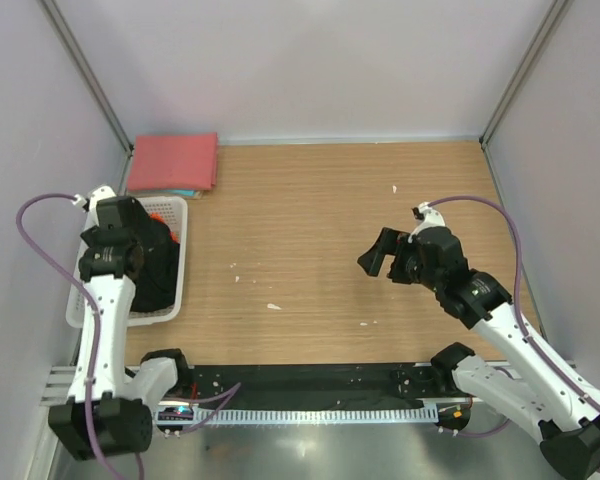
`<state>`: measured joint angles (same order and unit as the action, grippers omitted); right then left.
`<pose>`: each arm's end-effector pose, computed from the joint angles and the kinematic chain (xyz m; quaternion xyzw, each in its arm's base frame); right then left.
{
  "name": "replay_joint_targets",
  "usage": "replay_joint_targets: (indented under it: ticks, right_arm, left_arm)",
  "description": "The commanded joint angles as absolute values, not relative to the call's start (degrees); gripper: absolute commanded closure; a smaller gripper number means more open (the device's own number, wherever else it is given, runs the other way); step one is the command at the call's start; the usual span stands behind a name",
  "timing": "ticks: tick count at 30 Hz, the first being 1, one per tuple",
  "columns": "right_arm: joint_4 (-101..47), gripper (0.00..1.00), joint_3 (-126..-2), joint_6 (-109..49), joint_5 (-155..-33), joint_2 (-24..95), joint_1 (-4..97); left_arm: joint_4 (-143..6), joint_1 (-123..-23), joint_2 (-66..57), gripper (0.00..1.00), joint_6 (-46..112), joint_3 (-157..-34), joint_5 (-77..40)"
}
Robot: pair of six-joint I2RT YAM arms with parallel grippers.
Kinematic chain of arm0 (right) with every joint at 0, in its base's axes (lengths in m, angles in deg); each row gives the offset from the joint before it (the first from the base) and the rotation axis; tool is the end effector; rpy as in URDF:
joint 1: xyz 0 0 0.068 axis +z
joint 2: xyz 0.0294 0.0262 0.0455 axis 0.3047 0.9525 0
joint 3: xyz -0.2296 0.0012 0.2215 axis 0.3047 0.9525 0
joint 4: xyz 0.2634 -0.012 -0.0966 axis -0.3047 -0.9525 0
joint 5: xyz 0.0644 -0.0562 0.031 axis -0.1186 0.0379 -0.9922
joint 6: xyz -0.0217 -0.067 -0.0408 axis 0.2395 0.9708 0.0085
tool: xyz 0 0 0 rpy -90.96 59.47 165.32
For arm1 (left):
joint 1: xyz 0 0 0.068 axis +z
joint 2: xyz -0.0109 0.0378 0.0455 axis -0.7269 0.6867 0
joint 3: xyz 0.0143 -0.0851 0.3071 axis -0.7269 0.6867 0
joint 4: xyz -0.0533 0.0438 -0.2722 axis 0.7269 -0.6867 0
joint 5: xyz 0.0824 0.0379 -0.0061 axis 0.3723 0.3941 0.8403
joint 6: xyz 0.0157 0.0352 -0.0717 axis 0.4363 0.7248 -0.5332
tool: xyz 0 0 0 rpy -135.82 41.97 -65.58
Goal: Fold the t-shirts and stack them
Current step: Grab the tshirt from the pile
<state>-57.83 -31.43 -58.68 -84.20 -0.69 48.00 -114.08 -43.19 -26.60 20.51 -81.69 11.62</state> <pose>0.1624 0.0921 0.3074 0.0464 0.8769 0.2467 0.4099 0.2029 0.0387 0.3586 -0.2895 0.8399 0.0938 0.4493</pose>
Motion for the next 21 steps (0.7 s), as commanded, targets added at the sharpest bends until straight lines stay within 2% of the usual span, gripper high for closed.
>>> replay_joint_targets:
  ticks: [1,2,4,9,10,13,15,18,20,21]
  right_arm:
    - [-56.3,0.00,-32.4,-58.7,-89.9,-1.7,48.0]
    - [-56.2,0.00,-31.9,-58.5,-90.7,-2.8,47.9]
    - [-56.2,0.00,-31.6,-58.0,-91.7,-3.6,48.0]
    - [-57.1,0.00,-32.1,-57.8,-91.3,-6.1,48.0]
    - [-57.3,0.00,-32.2,-57.8,-91.5,-6.4,48.0]
    - [-57.8,0.00,-32.7,-57.8,-91.5,-7.6,48.0]
    - [-58.2,0.00,-33.1,-57.8,-91.5,-8.0,48.0]
    - [-58.3,0.00,-33.4,-57.8,-90.8,-9.0,48.0]
    - [-58.3,0.00,-33.6,-57.8,-90.8,-9.2,48.0]
    - [-58.2,0.00,-33.7,-57.8,-91.0,-9.1,48.0]
  left_arm:
    - [-113.1,-36.4,-19.8,0.18,19.6,-79.3,3.5]
    - [-111.6,-33.7,-17.9,0.22,19.1,-78.8,-0.9]
    - [-110.7,-32.6,-11.9,0.32,17.8,-78.9,-2.0]
    - [-109.2,-32.7,-1.4,0.41,16.5,-81.4,-2.8]
    - [-109.4,-32.6,1.5,0.47,16.8,-82.5,-2.8]
    - [-111.2,-32.6,5.2,0.58,17.2,-83.9,-0.3]
    - [-111.0,-32.6,6.3,0.59,17.5,-84.1,0.4]
    - [-111.5,-32.2,7.6,0.87,17.5,-85.0,-0.6]
    - [-112.9,-32.3,7.4,0.99,17.7,-86.6,-2.6]
    - [-113.8,-32.3,7.0,1.00,18.0,-87.7,-2.7]
